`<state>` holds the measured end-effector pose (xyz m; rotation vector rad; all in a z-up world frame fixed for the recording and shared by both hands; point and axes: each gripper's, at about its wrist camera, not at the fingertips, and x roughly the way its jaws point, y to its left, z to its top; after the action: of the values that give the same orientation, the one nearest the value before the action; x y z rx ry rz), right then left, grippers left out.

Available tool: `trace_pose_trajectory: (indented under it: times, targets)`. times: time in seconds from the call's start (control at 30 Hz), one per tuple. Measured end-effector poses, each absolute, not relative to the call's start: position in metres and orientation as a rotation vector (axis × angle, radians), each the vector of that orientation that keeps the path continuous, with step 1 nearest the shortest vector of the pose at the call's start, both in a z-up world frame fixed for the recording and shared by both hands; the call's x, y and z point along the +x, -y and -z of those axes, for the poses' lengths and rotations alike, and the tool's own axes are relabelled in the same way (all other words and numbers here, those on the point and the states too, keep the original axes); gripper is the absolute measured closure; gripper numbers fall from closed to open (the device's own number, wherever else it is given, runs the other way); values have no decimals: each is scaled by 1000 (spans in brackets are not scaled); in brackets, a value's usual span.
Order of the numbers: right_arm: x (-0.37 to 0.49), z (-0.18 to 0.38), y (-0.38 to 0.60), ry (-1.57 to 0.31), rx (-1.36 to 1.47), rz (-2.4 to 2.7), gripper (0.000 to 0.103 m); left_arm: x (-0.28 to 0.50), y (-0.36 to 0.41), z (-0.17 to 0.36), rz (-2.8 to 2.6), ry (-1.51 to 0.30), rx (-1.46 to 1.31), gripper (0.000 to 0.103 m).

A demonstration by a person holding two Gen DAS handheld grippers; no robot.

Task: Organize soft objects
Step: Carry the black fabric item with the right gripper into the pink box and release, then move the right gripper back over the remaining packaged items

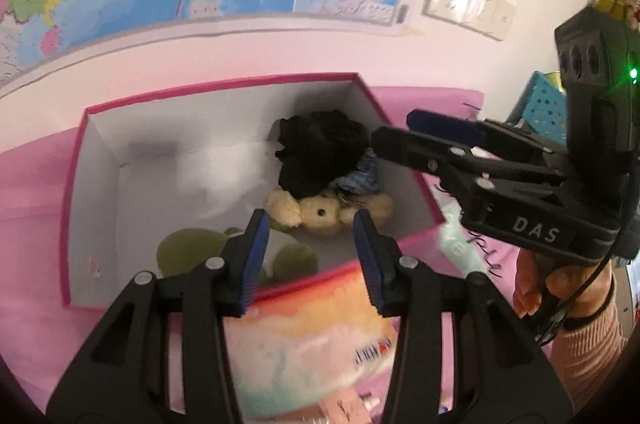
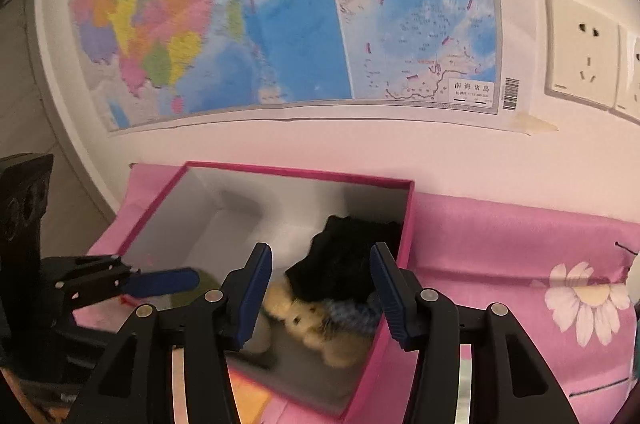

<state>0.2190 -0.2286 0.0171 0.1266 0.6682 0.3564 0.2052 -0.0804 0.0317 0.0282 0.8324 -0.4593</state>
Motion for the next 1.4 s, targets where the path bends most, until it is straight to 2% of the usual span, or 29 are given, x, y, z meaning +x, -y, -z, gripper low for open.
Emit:
trace_pose_trajectory:
  times: [0.13, 0.2, 0.3, 0.63, 0.97, 1.4]
  targets:
    - [188, -24, 232, -647, 171, -450, 50, 174, 65, -44, 495, -770, 25, 56]
    - [169, -26, 235, -640, 201, -509, 49, 158, 53, -47, 507, -748, 18, 51]
    - [144, -25, 235, -640, 242, -583, 44, 135, 32, -46, 506, -726, 4, 48]
    - [79, 17, 192, -774, 255, -768, 44, 95, -39, 4, 389, -818, -84, 45]
    - [81, 75, 143, -960, 303, -783, 44, 83, -89, 63, 300, -961, -187, 45]
    - [77, 75, 115, -945, 275, -788, 43, 80, -85, 84, 375, -1009, -207, 43]
